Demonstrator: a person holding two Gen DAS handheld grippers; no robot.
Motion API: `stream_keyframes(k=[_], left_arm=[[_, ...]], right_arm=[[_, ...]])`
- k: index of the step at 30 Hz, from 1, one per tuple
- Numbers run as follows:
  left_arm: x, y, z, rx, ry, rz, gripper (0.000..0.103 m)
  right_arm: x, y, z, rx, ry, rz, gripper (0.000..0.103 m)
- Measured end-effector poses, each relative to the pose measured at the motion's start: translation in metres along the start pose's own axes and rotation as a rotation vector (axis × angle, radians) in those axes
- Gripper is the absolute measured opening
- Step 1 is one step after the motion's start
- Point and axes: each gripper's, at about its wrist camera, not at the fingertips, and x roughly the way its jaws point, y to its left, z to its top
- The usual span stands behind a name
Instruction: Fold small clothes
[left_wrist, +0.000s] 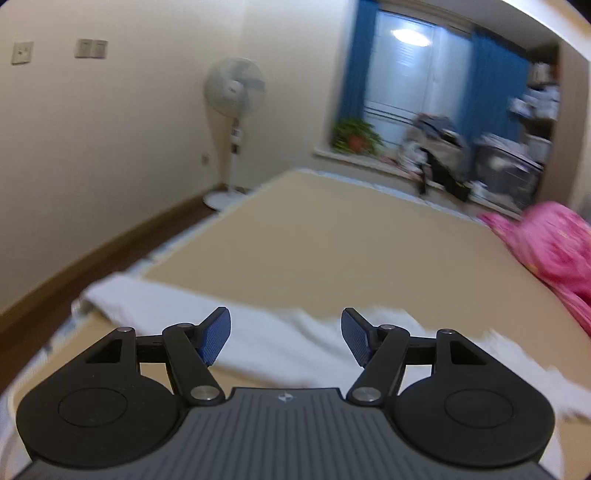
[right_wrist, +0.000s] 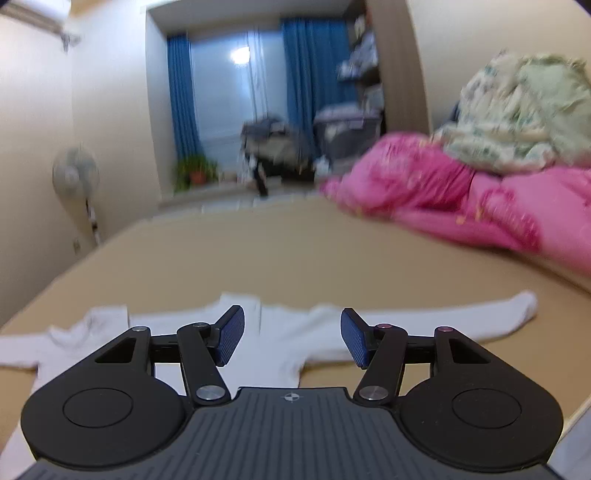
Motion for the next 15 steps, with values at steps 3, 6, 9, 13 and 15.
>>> stream_keyframes(k=[3, 6, 9, 13, 15], left_arm=[[0.061, 0.02, 0.018, -0.004, 0.007, 0.071, 0.052], [0.117, 0.07, 0.005, -0.081, 0.066, 0.155, 0.048], [0.165, 0.134, -0.002, -0.326, 0.253, 0.253, 0.045], [0.193, 0.189, -0.011, -0.514, 0.288, 0.384, 0.045], [0.199, 0.21, -0.016, -0.612, 0.281, 0.38, 0.047]], right_arm=[[0.017, 0.008, -0.004, -0.008, 0.055, -0.006, 0.06], [0.028, 0.013, -0.006, -0.02, 0.086, -0.015, 0.059], [0.033, 0.016, -0.006, -0.033, 0.102, -0.019, 0.055], [0.049, 0.011, -0.007, -0.03, 0.129, -0.041, 0.048], [0.06, 0.01, -0.009, -0.018, 0.155, -0.058, 0.047]])
